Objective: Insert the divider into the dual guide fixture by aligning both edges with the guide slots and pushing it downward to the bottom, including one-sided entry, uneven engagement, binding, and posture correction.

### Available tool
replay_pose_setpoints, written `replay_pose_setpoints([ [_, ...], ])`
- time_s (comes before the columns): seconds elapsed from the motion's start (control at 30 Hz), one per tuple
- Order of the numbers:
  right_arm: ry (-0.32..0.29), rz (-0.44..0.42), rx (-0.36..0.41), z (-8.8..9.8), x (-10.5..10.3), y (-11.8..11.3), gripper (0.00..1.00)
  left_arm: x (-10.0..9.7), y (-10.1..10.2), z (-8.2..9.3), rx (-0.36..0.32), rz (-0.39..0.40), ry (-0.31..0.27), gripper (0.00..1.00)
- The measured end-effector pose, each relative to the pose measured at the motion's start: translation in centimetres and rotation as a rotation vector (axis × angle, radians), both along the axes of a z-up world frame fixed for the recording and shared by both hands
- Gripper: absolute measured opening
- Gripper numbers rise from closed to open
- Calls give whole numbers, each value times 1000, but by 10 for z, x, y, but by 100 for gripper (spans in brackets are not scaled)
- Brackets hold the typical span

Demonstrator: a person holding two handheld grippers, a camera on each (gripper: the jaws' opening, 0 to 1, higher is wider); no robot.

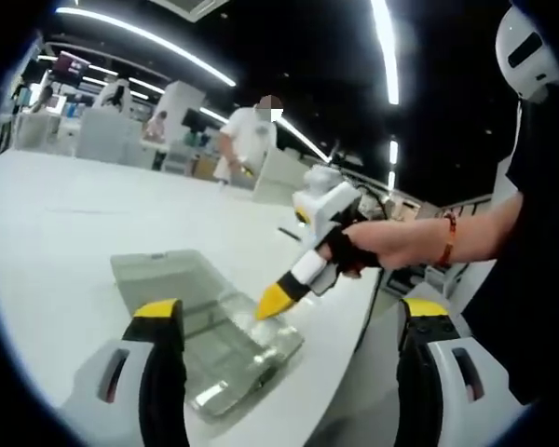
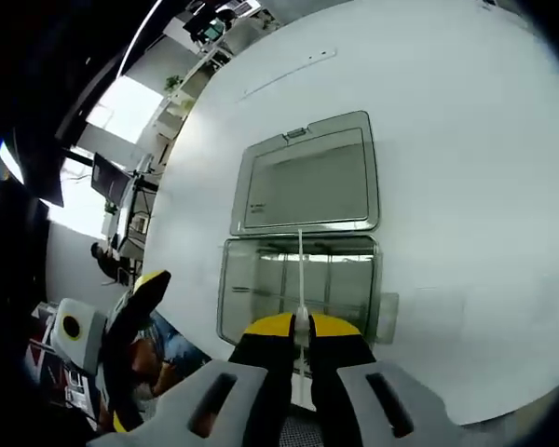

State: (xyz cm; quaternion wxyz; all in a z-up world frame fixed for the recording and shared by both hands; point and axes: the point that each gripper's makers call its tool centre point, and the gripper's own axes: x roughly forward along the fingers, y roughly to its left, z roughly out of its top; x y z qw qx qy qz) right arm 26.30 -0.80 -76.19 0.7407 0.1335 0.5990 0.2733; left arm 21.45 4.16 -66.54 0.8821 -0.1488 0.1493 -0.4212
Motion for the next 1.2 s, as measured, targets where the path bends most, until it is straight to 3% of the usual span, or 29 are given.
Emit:
replay_pose_setpoints([
  [0.73,-1,20,-31,-7,-2,5,0,2,4,-1,-8,9,11,93],
  [1.2,-56,28,-74,-8,-3,4,0,3,7,1,-24,20,8,92],
])
